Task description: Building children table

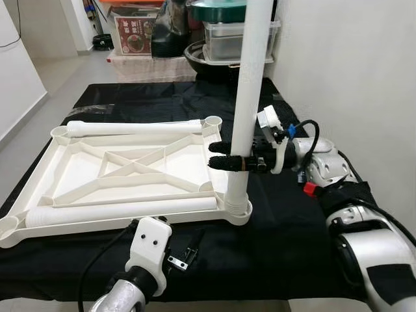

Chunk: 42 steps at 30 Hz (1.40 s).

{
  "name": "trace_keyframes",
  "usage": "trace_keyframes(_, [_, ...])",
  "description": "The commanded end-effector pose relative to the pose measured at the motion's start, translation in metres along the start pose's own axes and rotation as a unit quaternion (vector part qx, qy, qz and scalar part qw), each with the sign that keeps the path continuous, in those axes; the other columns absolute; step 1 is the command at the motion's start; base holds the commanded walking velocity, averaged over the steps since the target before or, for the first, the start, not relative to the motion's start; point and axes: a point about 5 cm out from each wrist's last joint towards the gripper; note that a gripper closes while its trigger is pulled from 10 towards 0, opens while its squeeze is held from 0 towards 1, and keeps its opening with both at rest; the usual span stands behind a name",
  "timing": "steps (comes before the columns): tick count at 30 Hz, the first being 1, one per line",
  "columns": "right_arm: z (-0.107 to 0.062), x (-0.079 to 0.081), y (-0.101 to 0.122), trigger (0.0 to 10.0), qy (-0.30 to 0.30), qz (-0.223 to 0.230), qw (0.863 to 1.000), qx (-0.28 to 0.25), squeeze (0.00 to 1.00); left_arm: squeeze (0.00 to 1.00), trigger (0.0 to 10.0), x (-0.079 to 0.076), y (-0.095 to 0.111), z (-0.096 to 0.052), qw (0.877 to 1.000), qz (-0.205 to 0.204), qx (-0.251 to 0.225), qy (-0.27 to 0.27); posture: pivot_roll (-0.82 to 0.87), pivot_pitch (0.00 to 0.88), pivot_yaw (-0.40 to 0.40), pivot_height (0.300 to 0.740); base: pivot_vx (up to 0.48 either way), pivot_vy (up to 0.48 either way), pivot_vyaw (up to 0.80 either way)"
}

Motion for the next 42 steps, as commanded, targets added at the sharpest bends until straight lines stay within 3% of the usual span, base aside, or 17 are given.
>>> trace_keyframes(1, [-0.002, 0.000, 0.001, 10.0, 0.005, 0.001, 1.000, 0.014, 0.00, 0.00, 10.0, 0.001, -0.001, -0.002, 1.000, 0.007, 0.008, -0.001, 0.18, 0.103, -0.002, 0.740, 0.000, 0.000, 0.00])
trace_keyframes(21, [-0.012, 0.006, -0.009, 10.0, 0.040, 0.021, 0.999, 0.014, 0.00, 0.00, 10.0, 0.000, -0.001, -0.001, 1.000, 0.015, 0.009, -0.007, 0.18, 0.104, 0.010, 0.740, 0.000, 0.000, 0.00])
trace_keyframes(42, [-0.024, 0.003, -0.009, 10.0, 0.018, 0.022, 0.999, 0.019, 0.00, 0.00, 10.0, -0.001, 0.000, 0.003, 1.000, 0.012, 0.006, -0.009, 0.17, 0.094, 0.000, 0.740, 0.000, 0.000, 0.00])
Point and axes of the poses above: a point about 5 cm out from each wrist's last joint towards the gripper, its own z axis pointing out of the wrist towards the gripper, its own y axis along the axis of the wrist's last joint, x = y × z, and after that the axes turned 8 degrees about z, right-handed
